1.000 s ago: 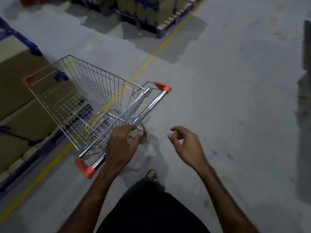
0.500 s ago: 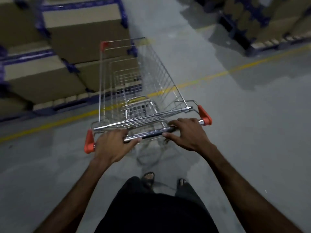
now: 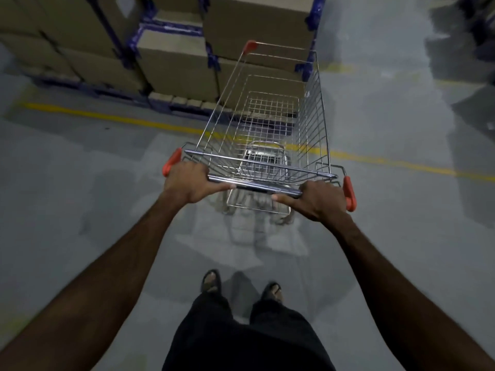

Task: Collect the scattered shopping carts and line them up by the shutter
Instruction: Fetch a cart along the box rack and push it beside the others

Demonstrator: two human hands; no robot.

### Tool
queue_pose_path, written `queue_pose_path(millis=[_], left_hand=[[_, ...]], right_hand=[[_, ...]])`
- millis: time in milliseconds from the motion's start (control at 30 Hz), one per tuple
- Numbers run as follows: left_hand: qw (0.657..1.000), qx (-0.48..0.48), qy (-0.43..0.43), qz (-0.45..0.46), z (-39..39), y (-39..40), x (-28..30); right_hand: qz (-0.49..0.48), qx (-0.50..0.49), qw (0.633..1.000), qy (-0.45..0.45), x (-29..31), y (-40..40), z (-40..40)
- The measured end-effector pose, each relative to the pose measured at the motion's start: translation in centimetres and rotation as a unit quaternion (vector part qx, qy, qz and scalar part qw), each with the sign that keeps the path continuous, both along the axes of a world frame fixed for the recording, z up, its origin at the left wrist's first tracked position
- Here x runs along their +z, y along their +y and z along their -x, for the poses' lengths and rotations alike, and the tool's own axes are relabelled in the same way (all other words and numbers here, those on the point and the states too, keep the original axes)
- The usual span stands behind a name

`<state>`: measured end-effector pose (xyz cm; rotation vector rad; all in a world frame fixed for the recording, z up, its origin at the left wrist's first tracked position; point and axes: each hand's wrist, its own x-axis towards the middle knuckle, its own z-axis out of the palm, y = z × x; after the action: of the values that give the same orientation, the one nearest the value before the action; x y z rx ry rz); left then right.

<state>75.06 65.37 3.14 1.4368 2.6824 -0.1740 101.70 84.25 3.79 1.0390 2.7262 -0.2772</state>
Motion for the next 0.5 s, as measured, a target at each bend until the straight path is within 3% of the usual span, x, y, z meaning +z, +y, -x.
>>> queue_pose_path(millis=[300, 500], left_hand=[[0.998, 0.061, 0.012, 0.017, -5.6, -6.0, 0.1], [0.996, 0.087, 0.010, 0.027, -9.9, -11.6, 0.8]], right_hand=[[0.046, 0.076, 0.996, -0.019, 1.7, -2.9, -2.6], [0.006, 0.104, 0.993, -0.047, 0.5, -6.1, -4.1]])
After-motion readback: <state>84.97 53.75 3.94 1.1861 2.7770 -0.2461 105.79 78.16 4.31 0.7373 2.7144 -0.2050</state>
